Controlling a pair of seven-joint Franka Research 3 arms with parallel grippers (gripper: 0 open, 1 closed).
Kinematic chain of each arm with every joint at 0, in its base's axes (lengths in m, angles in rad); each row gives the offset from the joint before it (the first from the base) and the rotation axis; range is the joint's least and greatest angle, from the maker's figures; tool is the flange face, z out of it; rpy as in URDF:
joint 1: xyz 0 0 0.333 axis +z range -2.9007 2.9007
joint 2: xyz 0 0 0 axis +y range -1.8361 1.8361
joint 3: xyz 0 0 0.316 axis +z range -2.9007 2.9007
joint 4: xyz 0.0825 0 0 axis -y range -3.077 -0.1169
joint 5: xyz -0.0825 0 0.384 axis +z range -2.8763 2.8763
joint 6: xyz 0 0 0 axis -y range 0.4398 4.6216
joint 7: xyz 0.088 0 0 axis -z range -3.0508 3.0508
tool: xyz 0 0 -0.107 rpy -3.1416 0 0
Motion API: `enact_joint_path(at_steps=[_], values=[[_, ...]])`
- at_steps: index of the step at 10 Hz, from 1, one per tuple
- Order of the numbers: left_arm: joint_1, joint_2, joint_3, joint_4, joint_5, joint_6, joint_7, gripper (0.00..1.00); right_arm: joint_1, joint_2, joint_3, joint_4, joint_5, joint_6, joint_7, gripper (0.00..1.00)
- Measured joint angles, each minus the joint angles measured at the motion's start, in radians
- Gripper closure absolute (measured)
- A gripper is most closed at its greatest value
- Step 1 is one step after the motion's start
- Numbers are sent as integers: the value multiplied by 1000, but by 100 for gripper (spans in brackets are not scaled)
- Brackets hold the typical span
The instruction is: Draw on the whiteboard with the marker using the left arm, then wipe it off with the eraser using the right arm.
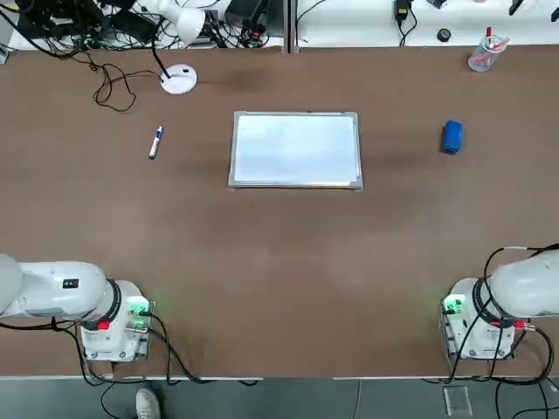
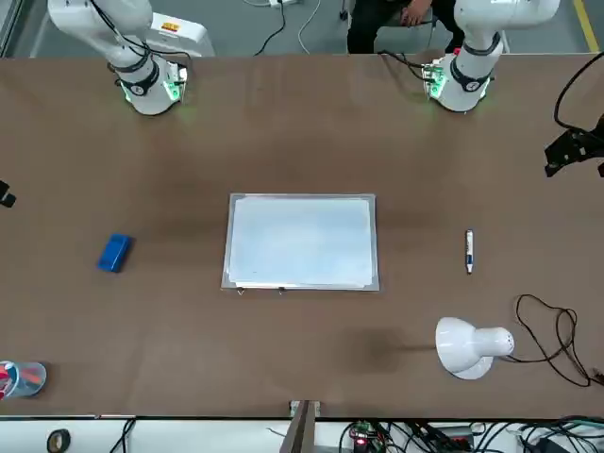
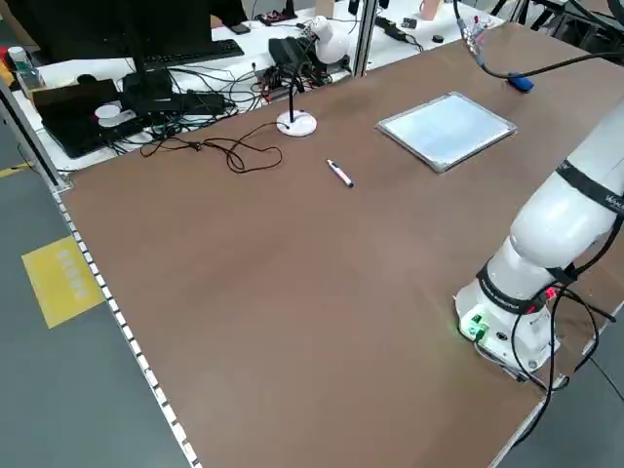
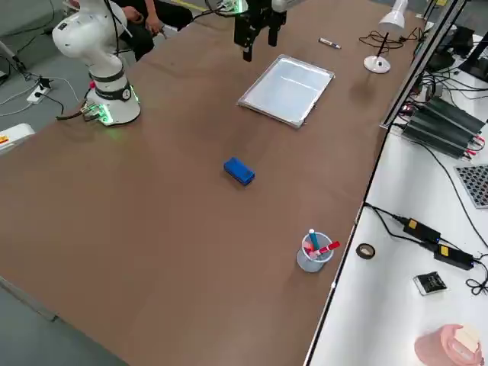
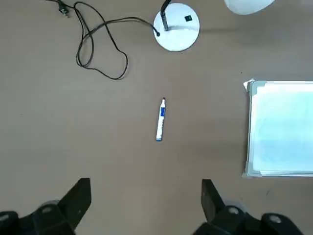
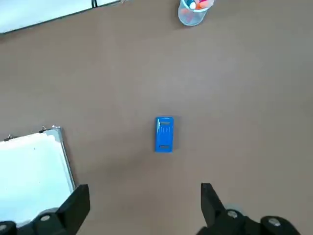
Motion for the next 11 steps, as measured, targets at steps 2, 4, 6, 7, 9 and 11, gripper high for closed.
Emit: enact_joint_path(at_steps=[2, 4, 6, 7, 9, 11], values=[[0, 0, 0, 0, 0, -10, -2, 0, 17, 0, 0, 1, 0, -18, 6, 0], [0, 0, 0, 0, 0, -24, -3, 0, 31, 0, 0, 2, 0, -34, 9, 0], [0, 0, 0, 0, 0, -32, -3, 0, 40, 0, -1, 2, 0, -43, 13, 0], [0, 0, 0, 0, 0, -34, -3, 0, 41, 0, -2, 2, 0, -46, 13, 0], [-1, 0, 0, 0, 0, -36, -3, 0, 42, 0, -4, 3, 0, -48, 13, 0], [-1, 0, 0, 0, 0, -36, -3, 0, 42, -1, -6, 4, 0, -48, 13, 0]])
